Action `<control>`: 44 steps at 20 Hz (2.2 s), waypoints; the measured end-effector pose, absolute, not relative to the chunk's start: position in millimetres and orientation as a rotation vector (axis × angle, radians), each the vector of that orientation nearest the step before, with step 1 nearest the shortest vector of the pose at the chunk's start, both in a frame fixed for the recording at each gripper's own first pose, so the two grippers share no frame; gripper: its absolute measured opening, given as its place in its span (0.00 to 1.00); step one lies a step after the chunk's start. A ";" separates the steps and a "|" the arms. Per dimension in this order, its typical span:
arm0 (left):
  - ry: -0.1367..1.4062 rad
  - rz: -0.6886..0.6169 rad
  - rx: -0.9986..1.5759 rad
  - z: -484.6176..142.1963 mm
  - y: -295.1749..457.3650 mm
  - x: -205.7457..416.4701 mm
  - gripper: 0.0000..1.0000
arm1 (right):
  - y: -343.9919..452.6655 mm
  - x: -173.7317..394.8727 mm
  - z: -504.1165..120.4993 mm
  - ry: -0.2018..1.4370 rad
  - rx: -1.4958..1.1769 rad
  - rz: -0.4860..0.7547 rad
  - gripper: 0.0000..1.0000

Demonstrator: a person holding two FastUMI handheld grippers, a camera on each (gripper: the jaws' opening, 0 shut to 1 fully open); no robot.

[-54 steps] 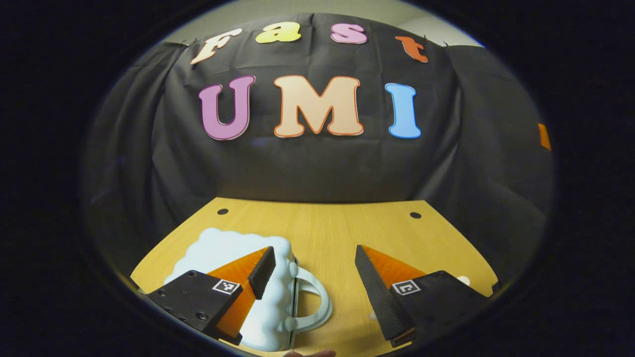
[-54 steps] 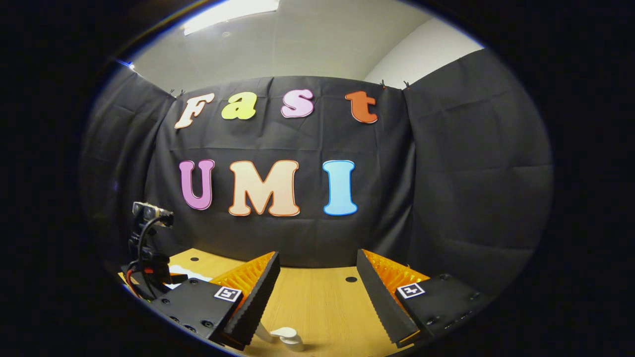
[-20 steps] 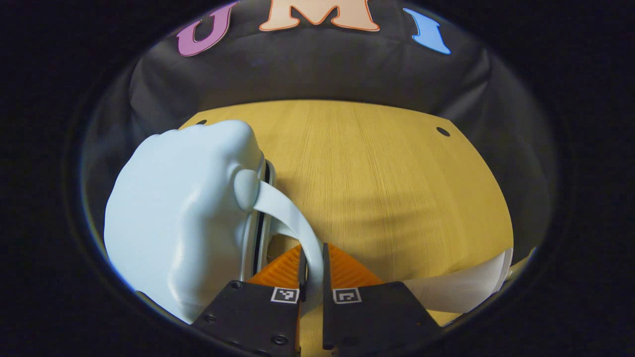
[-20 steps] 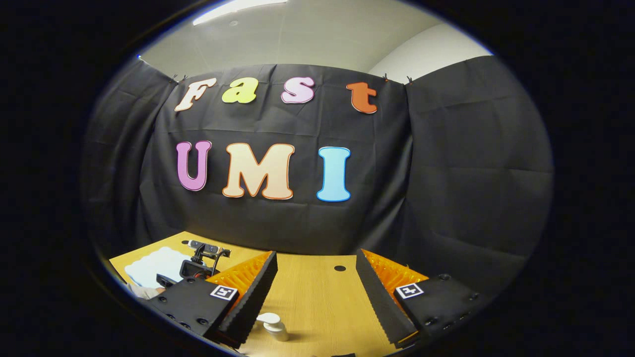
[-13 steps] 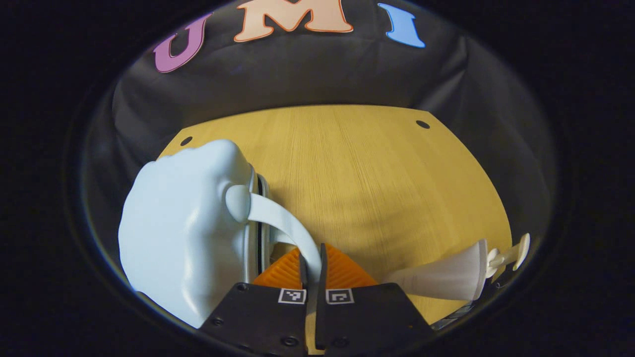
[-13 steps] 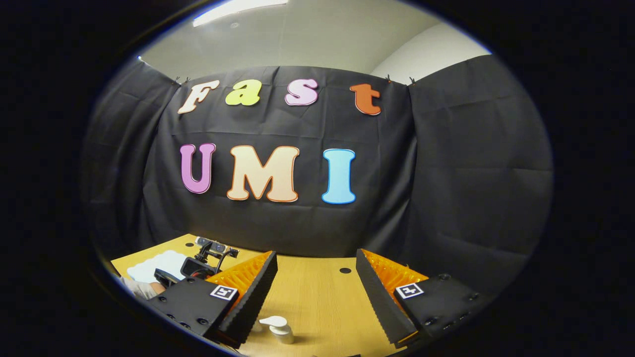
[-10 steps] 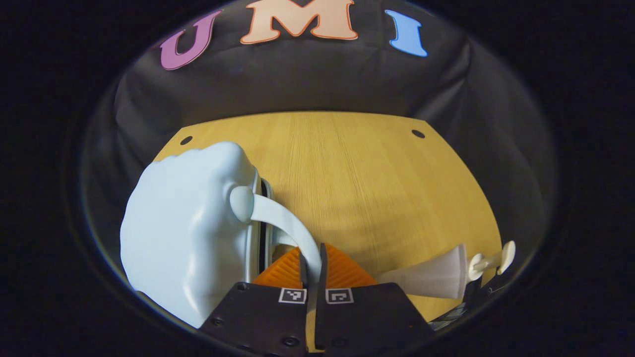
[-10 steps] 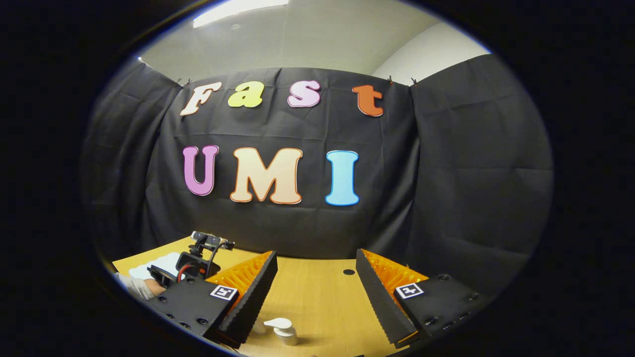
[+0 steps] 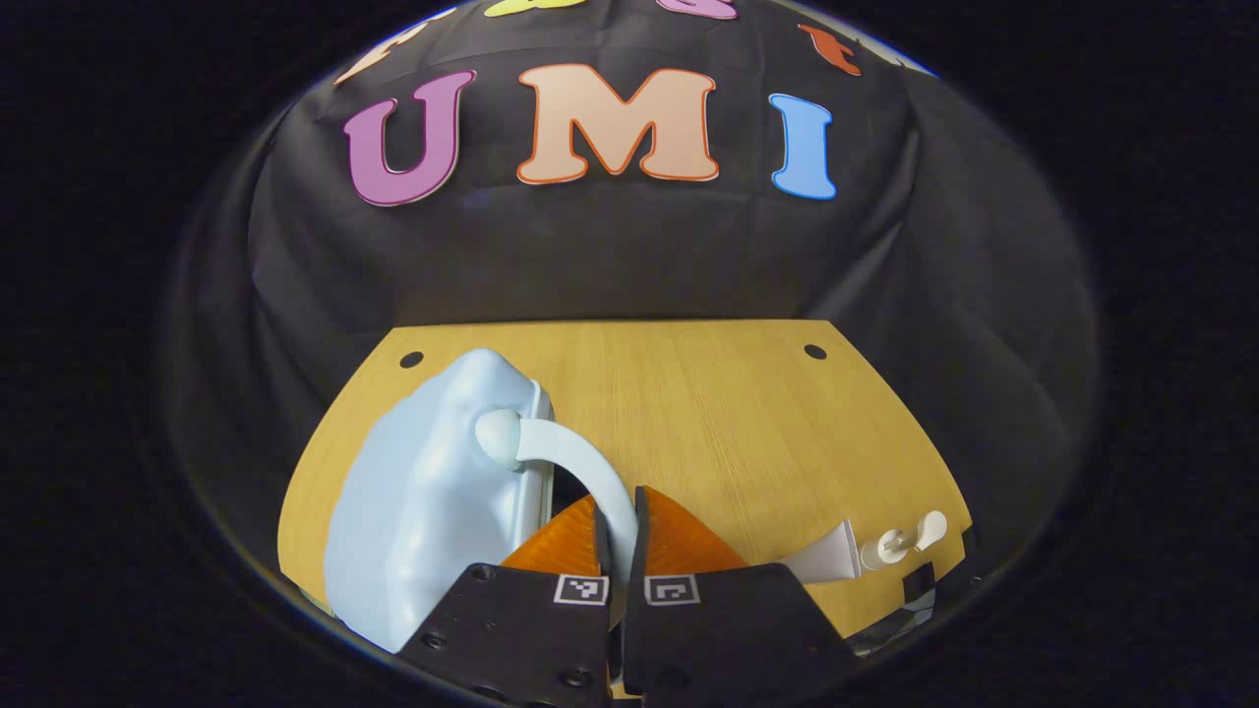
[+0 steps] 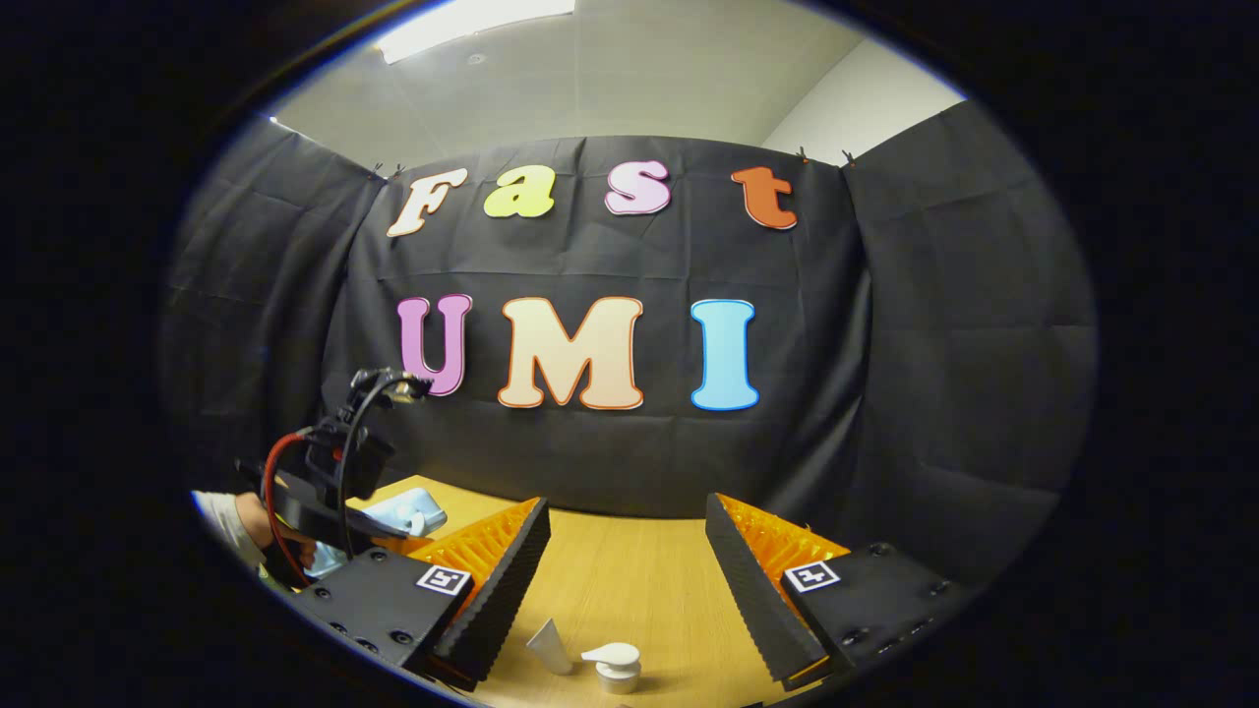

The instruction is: First open the suitcase, pack the skin care products into it, and then close the suitcase.

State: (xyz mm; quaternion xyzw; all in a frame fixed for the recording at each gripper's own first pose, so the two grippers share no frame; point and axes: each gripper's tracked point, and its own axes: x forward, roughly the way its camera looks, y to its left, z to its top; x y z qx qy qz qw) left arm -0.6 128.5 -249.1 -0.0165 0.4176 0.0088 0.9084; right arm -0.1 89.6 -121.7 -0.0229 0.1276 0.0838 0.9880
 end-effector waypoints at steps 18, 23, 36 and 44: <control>0.775 0.109 0.003 -173.8 307.6 2.7 0.00 | 168.0 -5.3 -134.3 0.277 -0.002 0.186 1.00; 0.770 0.123 0.011 -172.2 357.8 0.8 0.00 | 198.2 -8.5 -138.3 0.286 -0.004 0.192 0.99; 0.837 0.328 -0.044 -220.9 523.9 -26.0 0.00 | 250.6 -23.6 -133.9 0.270 -0.031 0.193 0.99; 0.911 0.521 -0.090 -268.9 599.2 -70.5 0.00 | 257.9 -28.6 -134.8 0.276 -0.058 0.192 1.00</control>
